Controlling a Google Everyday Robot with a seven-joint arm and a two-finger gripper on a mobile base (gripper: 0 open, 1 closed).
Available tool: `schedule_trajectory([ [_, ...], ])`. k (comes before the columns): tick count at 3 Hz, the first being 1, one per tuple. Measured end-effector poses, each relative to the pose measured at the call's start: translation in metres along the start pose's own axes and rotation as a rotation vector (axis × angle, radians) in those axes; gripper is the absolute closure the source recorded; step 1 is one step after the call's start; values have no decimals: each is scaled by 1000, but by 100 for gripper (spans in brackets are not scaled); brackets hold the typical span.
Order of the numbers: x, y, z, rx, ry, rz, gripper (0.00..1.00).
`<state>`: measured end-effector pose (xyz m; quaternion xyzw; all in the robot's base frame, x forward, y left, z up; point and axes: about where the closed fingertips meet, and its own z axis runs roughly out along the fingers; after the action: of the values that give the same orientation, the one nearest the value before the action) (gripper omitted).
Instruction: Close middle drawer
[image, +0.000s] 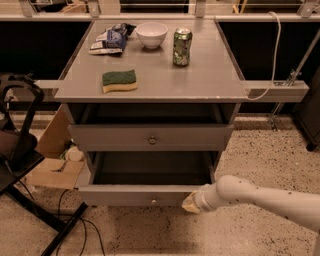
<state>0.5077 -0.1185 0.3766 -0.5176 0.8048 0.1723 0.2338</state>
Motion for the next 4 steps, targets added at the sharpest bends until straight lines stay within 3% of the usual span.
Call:
schedule_trajectory([
  [1, -17, -15, 4, 8, -20, -20, 100],
  [2, -62, -59, 12, 36, -72, -66, 100],
  [3, -85, -84, 12, 64, -109, -88, 100],
  [4, -85, -84, 12, 63, -109, -88, 78],
])
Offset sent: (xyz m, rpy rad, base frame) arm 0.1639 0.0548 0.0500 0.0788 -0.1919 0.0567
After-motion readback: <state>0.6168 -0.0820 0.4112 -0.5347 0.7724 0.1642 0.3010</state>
